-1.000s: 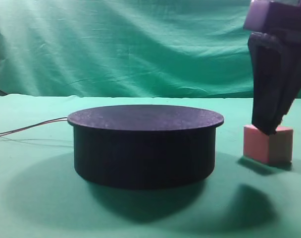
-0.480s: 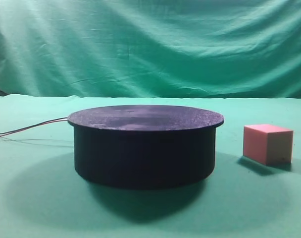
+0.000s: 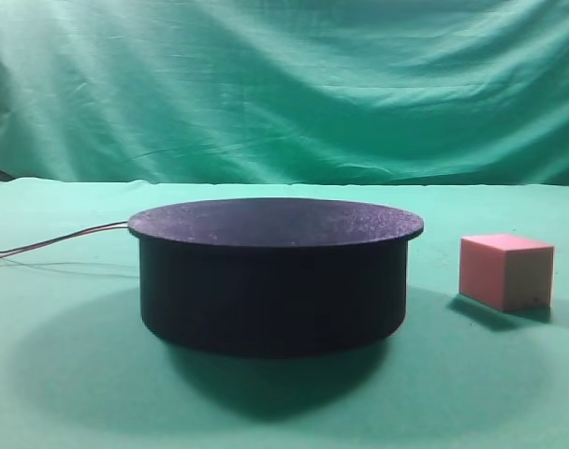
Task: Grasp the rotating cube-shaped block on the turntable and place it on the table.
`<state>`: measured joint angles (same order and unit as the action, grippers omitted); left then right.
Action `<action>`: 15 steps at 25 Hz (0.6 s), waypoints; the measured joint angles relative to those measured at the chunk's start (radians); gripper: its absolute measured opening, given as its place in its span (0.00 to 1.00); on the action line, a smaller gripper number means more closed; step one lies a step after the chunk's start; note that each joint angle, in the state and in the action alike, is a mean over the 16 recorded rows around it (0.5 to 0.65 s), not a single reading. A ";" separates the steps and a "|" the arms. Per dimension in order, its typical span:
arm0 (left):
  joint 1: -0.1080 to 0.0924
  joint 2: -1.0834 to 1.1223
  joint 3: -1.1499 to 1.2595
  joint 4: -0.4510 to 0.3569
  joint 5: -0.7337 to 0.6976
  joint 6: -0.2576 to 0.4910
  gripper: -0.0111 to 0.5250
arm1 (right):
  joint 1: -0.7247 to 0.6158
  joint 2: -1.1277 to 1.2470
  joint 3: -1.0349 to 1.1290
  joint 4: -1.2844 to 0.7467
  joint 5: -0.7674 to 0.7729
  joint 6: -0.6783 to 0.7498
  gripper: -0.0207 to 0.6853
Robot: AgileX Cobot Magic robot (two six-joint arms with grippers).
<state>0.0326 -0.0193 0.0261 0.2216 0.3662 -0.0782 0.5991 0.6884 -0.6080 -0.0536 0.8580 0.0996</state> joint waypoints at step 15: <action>0.000 0.000 0.000 0.000 0.000 0.000 0.02 | -0.358 -0.435 0.366 0.072 -0.351 -0.199 0.03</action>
<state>0.0326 -0.0193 0.0261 0.2216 0.3662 -0.0782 0.2408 0.2535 -0.2420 0.0180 0.5073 -0.0997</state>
